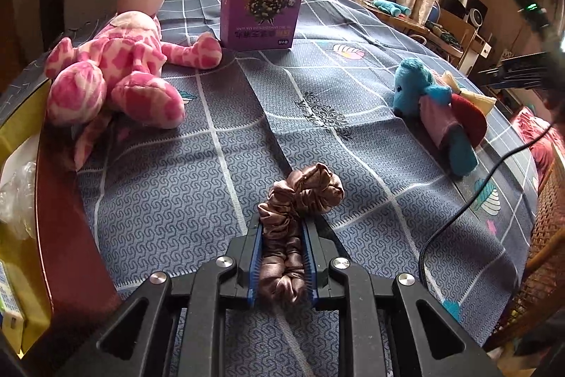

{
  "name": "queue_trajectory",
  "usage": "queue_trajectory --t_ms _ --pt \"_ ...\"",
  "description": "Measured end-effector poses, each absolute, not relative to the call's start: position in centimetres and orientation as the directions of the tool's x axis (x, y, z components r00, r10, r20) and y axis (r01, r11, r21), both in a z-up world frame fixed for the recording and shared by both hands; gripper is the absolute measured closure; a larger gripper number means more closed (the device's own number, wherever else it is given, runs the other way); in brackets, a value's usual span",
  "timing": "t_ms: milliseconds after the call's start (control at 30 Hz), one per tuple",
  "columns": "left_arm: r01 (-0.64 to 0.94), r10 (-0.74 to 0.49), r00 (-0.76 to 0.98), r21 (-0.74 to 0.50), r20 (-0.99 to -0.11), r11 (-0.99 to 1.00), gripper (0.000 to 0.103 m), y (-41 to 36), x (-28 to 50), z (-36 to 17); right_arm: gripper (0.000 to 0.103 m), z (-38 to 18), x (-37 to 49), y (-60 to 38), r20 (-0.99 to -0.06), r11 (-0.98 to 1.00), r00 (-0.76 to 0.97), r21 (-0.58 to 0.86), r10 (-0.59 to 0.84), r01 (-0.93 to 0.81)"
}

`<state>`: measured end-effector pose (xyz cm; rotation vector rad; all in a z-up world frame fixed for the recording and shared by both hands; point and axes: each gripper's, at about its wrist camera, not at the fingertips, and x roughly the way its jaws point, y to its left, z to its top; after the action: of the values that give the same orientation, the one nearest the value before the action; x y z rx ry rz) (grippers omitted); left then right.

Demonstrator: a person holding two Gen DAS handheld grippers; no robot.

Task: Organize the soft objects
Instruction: 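Grasp the brown satin scrunchie with the left tool while the right tool reaches the beige mesh bag, then close the right tool on the beige mesh bag and lift it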

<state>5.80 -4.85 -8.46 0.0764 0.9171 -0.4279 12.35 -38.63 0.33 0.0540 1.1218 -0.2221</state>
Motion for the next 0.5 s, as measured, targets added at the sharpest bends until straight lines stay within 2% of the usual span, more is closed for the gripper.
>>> queue_trajectory --t_ms 167,233,433,500 --pt "0.386 -0.339 0.527 -0.136 -0.779 0.912 0.082 -4.6 5.9 -8.5 0.061 -3.2 14.5 -39.7 -0.946 0.983 0.317 -0.007 -0.066 0.185" --pt "0.384 -0.342 0.526 -0.141 -0.778 0.912 0.082 -4.5 5.8 -8.5 0.061 -3.7 14.7 -39.2 -0.946 0.984 0.313 -0.033 -0.088 0.177" --pt "0.379 -0.341 0.531 -0.143 -0.776 0.914 0.082 -4.5 5.8 -8.6 0.086 -3.0 14.1 -37.4 -0.93 0.989 0.343 -0.097 -0.131 0.115" --pt "0.379 -0.341 0.532 -0.142 -0.775 0.914 0.082 -4.5 5.8 -8.6 0.089 -2.3 14.0 -37.5 -0.92 0.987 0.365 -0.104 -0.142 0.121"
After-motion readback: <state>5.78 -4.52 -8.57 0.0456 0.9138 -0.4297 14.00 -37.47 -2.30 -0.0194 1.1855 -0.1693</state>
